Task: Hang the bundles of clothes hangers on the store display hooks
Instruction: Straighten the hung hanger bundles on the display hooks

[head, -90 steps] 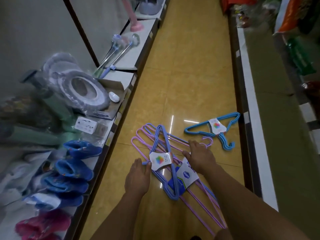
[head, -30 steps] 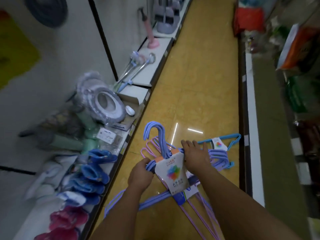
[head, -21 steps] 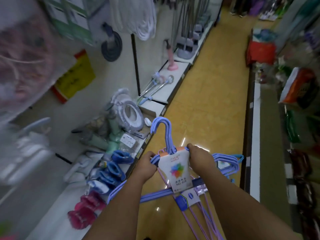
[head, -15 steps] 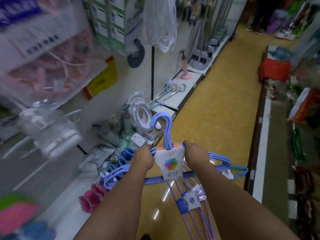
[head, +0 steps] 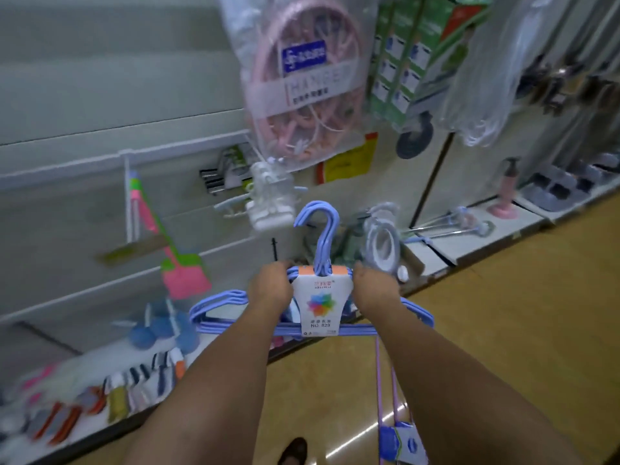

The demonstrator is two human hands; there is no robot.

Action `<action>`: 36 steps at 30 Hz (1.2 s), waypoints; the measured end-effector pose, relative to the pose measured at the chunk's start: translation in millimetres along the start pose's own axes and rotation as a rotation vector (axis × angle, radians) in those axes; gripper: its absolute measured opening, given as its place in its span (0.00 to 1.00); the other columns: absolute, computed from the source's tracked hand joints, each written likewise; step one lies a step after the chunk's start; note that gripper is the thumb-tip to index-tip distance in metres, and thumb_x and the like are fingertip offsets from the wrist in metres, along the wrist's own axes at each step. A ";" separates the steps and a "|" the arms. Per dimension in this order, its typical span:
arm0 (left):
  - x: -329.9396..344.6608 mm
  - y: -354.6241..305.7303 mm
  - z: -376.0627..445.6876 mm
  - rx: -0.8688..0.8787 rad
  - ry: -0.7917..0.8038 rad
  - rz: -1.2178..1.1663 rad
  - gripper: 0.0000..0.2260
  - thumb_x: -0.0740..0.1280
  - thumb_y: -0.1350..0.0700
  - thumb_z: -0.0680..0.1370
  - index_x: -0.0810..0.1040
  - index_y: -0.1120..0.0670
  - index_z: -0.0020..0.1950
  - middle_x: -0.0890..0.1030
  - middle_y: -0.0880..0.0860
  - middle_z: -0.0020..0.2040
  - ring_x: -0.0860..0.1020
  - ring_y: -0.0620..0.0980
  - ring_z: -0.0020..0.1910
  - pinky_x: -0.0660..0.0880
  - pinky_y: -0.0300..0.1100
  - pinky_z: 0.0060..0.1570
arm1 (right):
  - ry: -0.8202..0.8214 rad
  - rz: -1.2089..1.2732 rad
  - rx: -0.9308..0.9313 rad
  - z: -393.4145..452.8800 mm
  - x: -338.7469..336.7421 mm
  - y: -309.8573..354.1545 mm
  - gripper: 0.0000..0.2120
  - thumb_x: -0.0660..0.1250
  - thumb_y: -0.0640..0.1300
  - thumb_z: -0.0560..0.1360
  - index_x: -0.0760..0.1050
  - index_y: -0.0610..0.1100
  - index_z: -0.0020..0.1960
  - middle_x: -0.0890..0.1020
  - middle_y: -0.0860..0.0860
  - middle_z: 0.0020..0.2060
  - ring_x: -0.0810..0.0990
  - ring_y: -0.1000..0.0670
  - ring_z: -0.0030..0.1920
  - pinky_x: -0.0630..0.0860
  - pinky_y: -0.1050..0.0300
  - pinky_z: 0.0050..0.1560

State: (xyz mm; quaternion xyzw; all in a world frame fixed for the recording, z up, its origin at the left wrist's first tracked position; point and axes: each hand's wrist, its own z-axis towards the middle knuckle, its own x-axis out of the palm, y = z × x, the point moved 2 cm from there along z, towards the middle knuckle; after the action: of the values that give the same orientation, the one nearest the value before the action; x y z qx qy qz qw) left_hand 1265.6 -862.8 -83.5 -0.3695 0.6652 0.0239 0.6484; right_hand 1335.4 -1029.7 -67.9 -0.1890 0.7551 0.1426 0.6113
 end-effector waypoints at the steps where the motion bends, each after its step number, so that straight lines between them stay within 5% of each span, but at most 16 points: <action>1: -5.6 12.1 -11.4 -0.035 -0.022 -0.001 0.19 0.60 0.66 0.74 0.78 0.48 0.59 0.82 0.58 0.55 0.78 0.61 0.54 0.74 0.46 0.47 | 0.001 -0.019 -0.043 -3.7 -1.2 12.1 0.20 0.58 0.37 0.78 0.61 0.39 0.70 0.78 0.43 0.60 0.78 0.42 0.59 0.74 0.51 0.51; 9: -44.1 105.4 -91.6 -0.243 -0.141 -0.066 0.17 0.59 0.65 0.77 0.79 0.48 0.57 0.83 0.55 0.53 0.79 0.58 0.52 0.71 0.43 0.42 | 0.007 -0.080 -0.299 -44.5 -5.4 111.7 0.13 0.60 0.38 0.78 0.72 0.43 0.62 0.79 0.46 0.59 0.79 0.45 0.58 0.75 0.53 0.53; 21: -109.2 251.0 -215.8 -0.546 -0.320 -0.129 0.23 0.60 0.64 0.75 0.76 0.44 0.65 0.81 0.54 0.58 0.79 0.57 0.55 0.73 0.44 0.47 | -0.071 -0.041 -0.639 -130.0 -4.6 286.3 0.16 0.57 0.34 0.77 0.65 0.42 0.64 0.79 0.44 0.55 0.79 0.42 0.54 0.73 0.52 0.46; 30: -173.2 394.4 -317.3 -0.720 -0.393 -0.135 0.22 0.60 0.65 0.77 0.75 0.45 0.66 0.81 0.53 0.58 0.79 0.55 0.54 0.74 0.44 0.46 | -0.054 -0.087 -0.798 -218.6 -2.7 457.7 0.15 0.59 0.36 0.77 0.67 0.42 0.64 0.79 0.44 0.58 0.79 0.43 0.57 0.74 0.51 0.54; 36: -202.7 475.8 -375.2 -0.814 -0.427 -0.164 0.19 0.59 0.65 0.75 0.79 0.47 0.59 0.83 0.51 0.50 0.79 0.53 0.47 0.71 0.43 0.39 | -0.036 -0.098 -0.878 -268.4 14.0 551.6 0.16 0.62 0.36 0.75 0.67 0.42 0.63 0.79 0.45 0.57 0.79 0.43 0.57 0.75 0.52 0.52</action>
State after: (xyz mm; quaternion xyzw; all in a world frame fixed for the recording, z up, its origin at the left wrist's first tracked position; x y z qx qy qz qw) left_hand 676.9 -615.9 -58.7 -0.6319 0.4221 0.3070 0.5729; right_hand 846.0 -661.4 -33.5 -0.4640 0.6022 0.4239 0.4923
